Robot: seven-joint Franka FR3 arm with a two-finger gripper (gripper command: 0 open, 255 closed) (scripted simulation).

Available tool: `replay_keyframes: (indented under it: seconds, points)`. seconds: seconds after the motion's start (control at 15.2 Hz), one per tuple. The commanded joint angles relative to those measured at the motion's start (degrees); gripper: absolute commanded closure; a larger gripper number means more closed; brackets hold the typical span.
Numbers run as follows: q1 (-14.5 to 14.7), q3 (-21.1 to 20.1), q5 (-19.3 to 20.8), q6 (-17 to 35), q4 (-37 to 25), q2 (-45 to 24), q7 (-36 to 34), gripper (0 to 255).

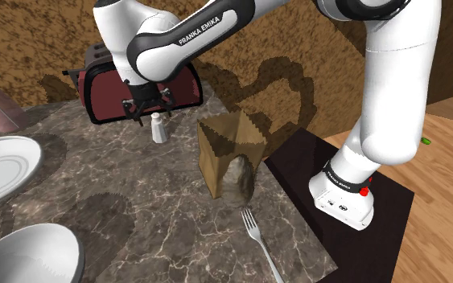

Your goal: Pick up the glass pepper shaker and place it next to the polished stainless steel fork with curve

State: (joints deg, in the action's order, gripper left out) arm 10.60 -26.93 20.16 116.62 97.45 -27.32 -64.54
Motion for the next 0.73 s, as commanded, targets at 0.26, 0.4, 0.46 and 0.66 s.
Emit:
replay_keyframes:
  seconds: [0.26,0.4,0.46,0.66]
  points:
    - [0.0,0.0,0.0,0.0,0.0,0.0,0.0,255]
    - [0.0,0.0,0.0,0.0,0.0,0.0,0.0,255]
    - [0.0,0.0,0.0,0.0,0.0,0.0,0.0,255]
    - [0.0,0.0,0.0,0.0,0.0,0.0,0.0,255]
